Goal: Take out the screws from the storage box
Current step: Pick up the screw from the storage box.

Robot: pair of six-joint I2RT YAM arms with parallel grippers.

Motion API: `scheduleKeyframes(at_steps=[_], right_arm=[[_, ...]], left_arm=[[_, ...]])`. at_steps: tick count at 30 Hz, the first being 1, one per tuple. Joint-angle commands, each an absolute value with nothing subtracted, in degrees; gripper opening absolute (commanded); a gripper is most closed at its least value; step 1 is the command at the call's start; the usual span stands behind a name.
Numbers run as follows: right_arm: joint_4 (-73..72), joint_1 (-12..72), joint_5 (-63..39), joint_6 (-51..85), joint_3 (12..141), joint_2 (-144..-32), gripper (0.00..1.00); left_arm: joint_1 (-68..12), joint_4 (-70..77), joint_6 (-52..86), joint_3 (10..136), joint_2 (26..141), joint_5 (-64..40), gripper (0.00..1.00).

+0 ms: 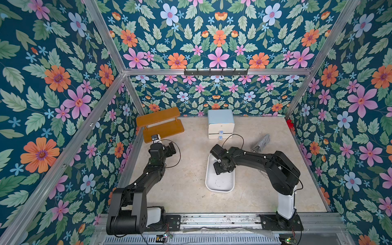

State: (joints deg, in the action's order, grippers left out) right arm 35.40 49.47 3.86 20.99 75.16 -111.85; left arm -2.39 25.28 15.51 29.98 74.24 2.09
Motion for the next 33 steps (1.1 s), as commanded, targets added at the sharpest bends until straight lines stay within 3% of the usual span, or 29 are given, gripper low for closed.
scheduleKeyframes(at_steps=[1, 10, 20, 33], right_arm=[[35.15, 48.92, 2.99, 20.13, 75.50, -112.67, 0.61], [35.99, 48.29, 2.68, 18.46, 76.72, -113.86, 0.59], [35.64, 48.47, 2.01, 19.26, 75.77, -114.00, 0.39], [37.92, 48.49, 1.37, 22.02, 76.67, -108.39, 0.32]], left_arm=[[-2.37, 25.55, 15.54, 30.27, 74.26, 2.65, 0.99], [-2.44, 25.40, 15.38, 30.32, 74.33, 2.86, 0.99], [-2.38, 25.40, 15.38, 30.32, 74.36, 2.99, 0.99], [-2.40, 25.31, 15.40, 30.28, 74.18, 3.07, 0.99]])
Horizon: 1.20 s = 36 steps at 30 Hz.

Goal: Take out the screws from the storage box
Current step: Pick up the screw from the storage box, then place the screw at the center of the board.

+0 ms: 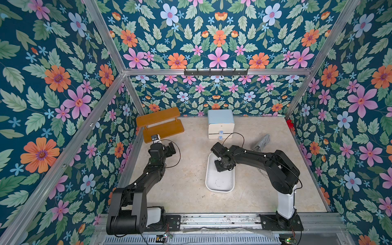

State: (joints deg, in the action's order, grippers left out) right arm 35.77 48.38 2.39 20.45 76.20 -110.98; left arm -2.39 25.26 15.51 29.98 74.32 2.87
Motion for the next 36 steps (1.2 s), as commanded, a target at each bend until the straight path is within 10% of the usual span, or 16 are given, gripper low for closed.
scheduleKeyframes(at_steps=[1, 19, 36], right_arm=[[38.37, 48.45, 1.32, 22.22, 76.74, -106.75, 0.32], [39.36, 32.72, 7.99, 30.57, 56.53, -78.75, 0.33], [26.99, 30.15, 5.54, 34.37, 46.12, -89.70, 0.31]], left_arm=[[-2.38, 25.31, 15.39, 30.28, 74.18, 3.08, 0.99], [-2.59, 32.30, 12.66, 27.33, 73.30, -6.23, 0.99], [-2.62, 30.93, 15.96, 28.93, 74.56, -5.72, 0.99]])
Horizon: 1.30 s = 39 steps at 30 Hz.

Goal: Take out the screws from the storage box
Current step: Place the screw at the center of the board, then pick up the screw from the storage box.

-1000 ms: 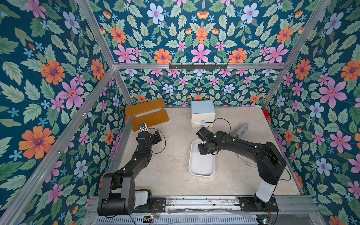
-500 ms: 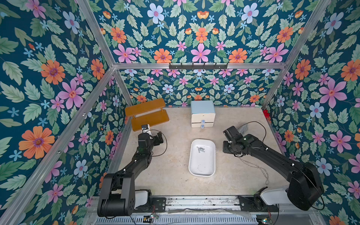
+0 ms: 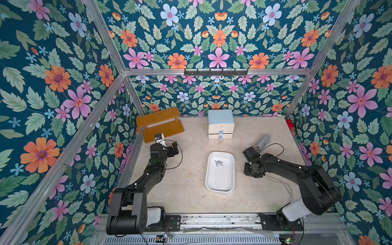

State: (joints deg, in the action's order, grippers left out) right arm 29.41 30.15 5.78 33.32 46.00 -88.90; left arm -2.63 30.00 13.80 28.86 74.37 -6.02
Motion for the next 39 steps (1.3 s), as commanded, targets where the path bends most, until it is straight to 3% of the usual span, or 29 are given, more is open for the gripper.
scheduleKeyframes(at_steps=[1, 13, 16, 17, 18, 19, 22, 25, 32, 36, 39], right_arm=[[26.90, 30.16, 5.36, 34.32, 46.14, -90.06, 0.32], [31.03, 30.15, 7.99, 33.45, 48.12, -87.30, 0.64], [35.30, 30.15, 9.76, 32.30, 51.38, -84.60, 0.76], [36.89, 30.15, 10.31, 31.81, 52.77, -83.53, 0.82], [38.00, 30.15, 10.64, 31.25, 54.02, -82.66, 0.99], [39.38, 30.19, 11.34, 30.59, 55.50, -81.64, 1.00], [41.96, 30.22, 11.01, 27.25, 60.24, -79.63, 0.99], [43.15, 32.87, 10.19, 22.67, 65.66, -79.30, 0.92], [43.50, 43.95, 8.48, 15.11, 73.54, -85.47, 0.54], [39.10, 48.39, 5.09, 11.87, 72.25, -88.59, 0.42], [38.08, 48.48, 3.59, 11.37, 72.46, -92.44, 0.41]], left_arm=[[-2.55, 30.94, 16.38, 29.09, 74.66, -5.91, 0.99], [-2.55, 29.73, 15.29, 28.65, 73.13, -6.31, 0.99], [-2.55, 29.69, 15.22, 28.65, 73.12, -6.24, 0.99], [-2.55, 29.64, 15.12, 28.65, 73.18, -6.36, 0.99], [-2.55, 29.60, 15.12, 28.65, 73.21, -6.33, 0.99], [-2.55, 29.60, 15.03, 28.65, 73.21, -6.26, 0.99], [-2.55, 29.49, 14.99, 28.65, 73.13, -6.03, 0.99], [-2.55, 29.56, 14.96, 28.48, 72.88, -5.80, 0.99], [-2.55, 29.51, 14.99, 28.48, 72.77, -5.45, 0.99], [-2.55, 28.45, 15.33, 29.10, 73.03, -6.98, 0.99], [-2.63, 18.24, 19.36, 32.81, 72.70, -11.20, 0.99]])
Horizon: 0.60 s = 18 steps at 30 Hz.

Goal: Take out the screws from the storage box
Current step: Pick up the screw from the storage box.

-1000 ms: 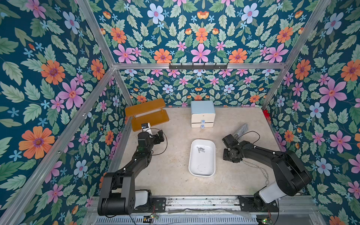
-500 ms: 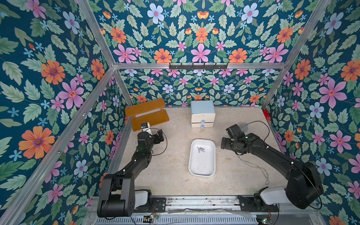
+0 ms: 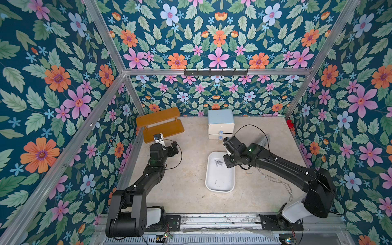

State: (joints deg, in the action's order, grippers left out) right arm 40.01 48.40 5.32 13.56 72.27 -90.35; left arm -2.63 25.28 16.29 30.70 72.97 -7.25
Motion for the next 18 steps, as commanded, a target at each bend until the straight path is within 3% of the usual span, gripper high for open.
scheduleKeyframes(at_steps=[1, 8, 18], right_arm=[[37.82, 48.47, 2.92, 10.93, 72.59, -93.85, 0.40], [36.13, 48.44, 1.42, 9.37, 75.35, -104.51, 0.35], [35.33, 48.34, 3.33, 9.15, 76.32, -109.81, 0.35]], left_arm=[[-2.68, 15.34, 20.95, 33.26, 72.30, -13.98, 0.99], [-4.66, 8.16, 33.00, 33.45, 67.61, -22.72, 0.99], [-10.34, -0.34, 32.60, 37.05, 65.48, -18.29, 0.99]])
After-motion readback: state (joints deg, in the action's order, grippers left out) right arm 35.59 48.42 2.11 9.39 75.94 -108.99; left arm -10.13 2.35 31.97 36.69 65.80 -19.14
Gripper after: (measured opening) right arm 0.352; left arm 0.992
